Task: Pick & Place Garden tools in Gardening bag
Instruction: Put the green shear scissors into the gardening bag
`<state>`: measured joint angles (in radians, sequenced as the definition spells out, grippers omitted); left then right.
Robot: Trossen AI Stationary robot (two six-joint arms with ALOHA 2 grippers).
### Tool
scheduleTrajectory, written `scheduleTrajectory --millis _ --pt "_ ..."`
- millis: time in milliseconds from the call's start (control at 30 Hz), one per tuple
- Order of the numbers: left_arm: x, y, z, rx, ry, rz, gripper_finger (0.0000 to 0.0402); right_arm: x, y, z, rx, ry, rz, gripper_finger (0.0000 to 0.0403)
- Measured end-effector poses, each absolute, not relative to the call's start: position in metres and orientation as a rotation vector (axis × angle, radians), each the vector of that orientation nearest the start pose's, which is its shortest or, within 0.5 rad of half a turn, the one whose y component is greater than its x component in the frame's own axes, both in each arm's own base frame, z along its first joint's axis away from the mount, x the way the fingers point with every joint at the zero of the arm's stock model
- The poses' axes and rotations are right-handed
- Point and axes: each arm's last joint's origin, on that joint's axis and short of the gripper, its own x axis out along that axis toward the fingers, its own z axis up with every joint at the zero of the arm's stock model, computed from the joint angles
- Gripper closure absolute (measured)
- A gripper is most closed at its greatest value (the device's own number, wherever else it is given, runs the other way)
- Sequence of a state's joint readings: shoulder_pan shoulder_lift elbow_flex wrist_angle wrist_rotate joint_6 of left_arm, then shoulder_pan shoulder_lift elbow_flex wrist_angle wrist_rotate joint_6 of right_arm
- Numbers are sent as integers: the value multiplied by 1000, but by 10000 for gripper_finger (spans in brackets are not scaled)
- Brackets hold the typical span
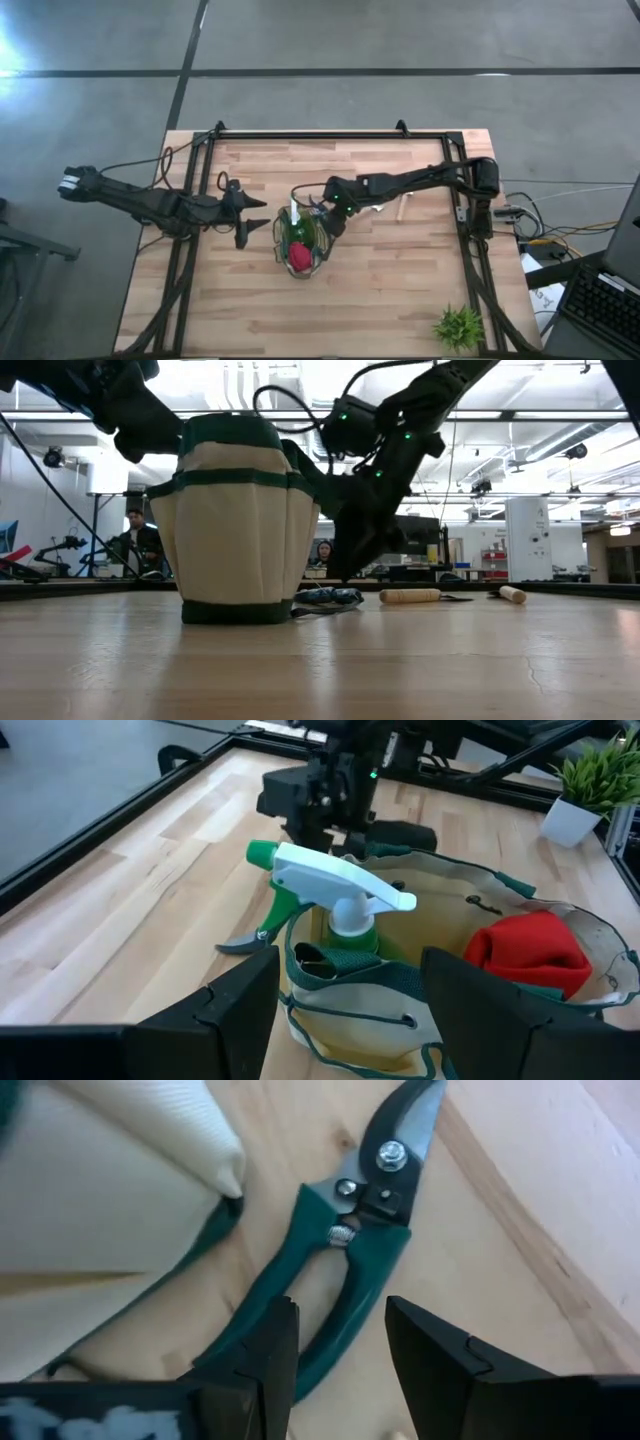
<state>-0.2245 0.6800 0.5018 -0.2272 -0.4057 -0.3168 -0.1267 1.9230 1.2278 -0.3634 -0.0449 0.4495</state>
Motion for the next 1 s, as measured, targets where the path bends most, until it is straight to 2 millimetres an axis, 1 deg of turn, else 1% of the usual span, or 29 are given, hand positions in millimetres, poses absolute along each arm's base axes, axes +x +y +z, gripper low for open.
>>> scheduleTrajectory --millis 267,367,433,533,667,867,933,1000 --pt "152 -23 248 -181 355 237 156 395 -45 141 496 1097 -322 262" --pt "152 -23 248 -181 355 237 156 397 -44 134 480 1128 -346 266" --pt "152 -23 248 -180 357 237 156 397 -44 134 466 1133 -373 275" --pt "152 -23 247 -179 359 237 156 395 -45 133 448 1142 -407 305" --pt "152 -23 247 -178 361 237 156 391 -45 135 434 1154 -425 366" --pt "152 -23 247 -180 360 238 156 386 -47 144 372 1146 -494 368" --pt "152 -23 247 -180 360 238 156 383 -48 152 348 1142 -527 368" --pt "152 -23 247 -180 360 238 156 378 -48 164 329 1128 -550 368"
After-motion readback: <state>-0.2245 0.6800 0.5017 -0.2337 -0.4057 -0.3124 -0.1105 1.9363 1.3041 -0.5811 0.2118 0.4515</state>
